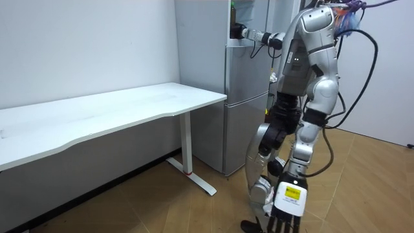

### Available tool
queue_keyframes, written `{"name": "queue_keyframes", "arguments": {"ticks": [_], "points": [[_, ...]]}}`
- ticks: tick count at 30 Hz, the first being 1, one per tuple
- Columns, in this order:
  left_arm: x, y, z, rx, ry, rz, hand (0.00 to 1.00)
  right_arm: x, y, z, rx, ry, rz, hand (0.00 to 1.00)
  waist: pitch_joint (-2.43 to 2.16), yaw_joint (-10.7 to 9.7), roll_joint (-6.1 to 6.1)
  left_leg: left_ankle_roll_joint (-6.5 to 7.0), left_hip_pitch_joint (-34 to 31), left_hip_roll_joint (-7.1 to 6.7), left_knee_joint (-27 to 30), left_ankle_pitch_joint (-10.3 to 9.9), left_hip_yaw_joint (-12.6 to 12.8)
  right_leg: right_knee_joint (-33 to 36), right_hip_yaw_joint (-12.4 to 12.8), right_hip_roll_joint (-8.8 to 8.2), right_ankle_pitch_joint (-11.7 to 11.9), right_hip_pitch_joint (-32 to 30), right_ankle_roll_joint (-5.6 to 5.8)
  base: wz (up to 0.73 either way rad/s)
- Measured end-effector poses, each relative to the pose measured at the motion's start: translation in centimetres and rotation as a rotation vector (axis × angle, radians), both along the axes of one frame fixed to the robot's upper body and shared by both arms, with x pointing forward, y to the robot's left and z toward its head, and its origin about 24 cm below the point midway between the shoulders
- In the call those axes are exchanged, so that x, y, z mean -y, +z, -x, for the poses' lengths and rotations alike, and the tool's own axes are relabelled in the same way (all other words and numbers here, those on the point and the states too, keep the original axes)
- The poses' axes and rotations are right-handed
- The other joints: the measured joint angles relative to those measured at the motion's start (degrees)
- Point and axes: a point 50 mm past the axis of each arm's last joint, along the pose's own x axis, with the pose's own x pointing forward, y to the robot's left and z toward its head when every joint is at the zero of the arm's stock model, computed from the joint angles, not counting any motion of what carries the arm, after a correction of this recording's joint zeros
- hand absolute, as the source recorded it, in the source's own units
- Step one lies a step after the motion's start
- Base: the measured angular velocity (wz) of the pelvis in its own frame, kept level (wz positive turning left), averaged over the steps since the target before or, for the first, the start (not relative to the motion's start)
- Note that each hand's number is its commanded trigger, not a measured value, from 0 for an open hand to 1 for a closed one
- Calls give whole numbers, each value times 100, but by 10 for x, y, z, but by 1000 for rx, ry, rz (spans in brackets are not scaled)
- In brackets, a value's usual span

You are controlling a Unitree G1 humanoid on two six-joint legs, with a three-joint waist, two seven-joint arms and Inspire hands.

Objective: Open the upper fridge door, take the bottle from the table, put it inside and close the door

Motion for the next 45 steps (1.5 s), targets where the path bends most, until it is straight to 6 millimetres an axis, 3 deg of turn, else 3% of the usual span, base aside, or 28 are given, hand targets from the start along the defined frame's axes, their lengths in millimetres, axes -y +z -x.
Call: {"name": "queue_keyframes", "arguments": {"ticks": [9, 29, 45], "points": [[-2, 2, -26, 87, -61, -13, 0, 0, -1, 1, 0, -3, 7, 0, 9, -2, -35, 4, -2, -9, 8, 2, 3, 4, -9, 23, 0, 2, 3, 0], [-3, 3, -27, 85, -84, -14, 0, 1, -6, 3, -14, 11, 6, 0, 10, -20, -132, 1, 51, 6, -24, 2, 3, -67, -1, 53, 16, 75, 0, 0], [-4, 3, -32, 105, -91, -22, 0, -12, 4, 3, 71, 83, -27, 0, 2, -241, -133, -11, 122, 31, -188, 9, 108, -35, 122, 65, 33, 74, -11, -2]]}}
